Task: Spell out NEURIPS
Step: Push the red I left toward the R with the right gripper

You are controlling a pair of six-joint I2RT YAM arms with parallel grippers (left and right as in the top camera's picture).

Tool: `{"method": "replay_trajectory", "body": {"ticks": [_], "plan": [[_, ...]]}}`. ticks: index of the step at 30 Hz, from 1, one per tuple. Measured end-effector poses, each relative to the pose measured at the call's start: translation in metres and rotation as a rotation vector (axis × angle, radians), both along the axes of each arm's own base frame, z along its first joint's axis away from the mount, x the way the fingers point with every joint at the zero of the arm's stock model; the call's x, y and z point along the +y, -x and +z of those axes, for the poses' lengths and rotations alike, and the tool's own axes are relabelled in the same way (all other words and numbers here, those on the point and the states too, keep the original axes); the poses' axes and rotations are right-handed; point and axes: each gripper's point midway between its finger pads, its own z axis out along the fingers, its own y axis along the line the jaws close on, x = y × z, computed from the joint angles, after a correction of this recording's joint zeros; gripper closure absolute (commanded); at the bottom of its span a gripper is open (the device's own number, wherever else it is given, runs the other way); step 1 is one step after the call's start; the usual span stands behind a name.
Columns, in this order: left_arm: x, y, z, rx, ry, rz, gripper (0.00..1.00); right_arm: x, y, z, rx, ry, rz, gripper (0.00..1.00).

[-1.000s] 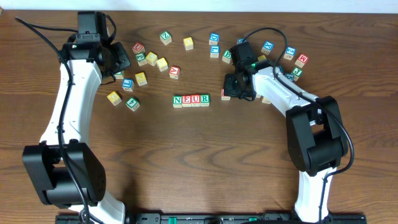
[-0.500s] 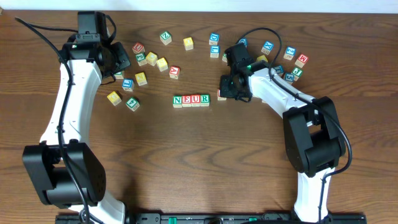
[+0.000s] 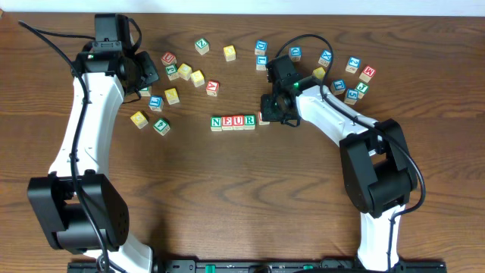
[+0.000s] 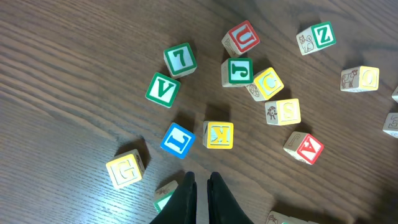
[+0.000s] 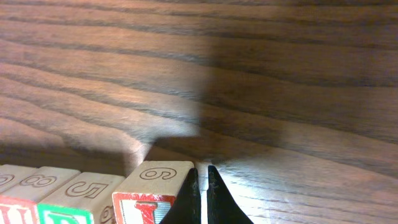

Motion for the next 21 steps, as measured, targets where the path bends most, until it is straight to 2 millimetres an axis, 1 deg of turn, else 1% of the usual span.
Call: {"method": "replay_trajectory", "body": {"ticks": [21], "plan": [[0.0000, 0.0000, 0.0000, 0.000, 0.000, 0.000, 0.92, 0.0015, -0.0015, 0.0007, -0.011, 0.000, 0.016, 0.99]]}}
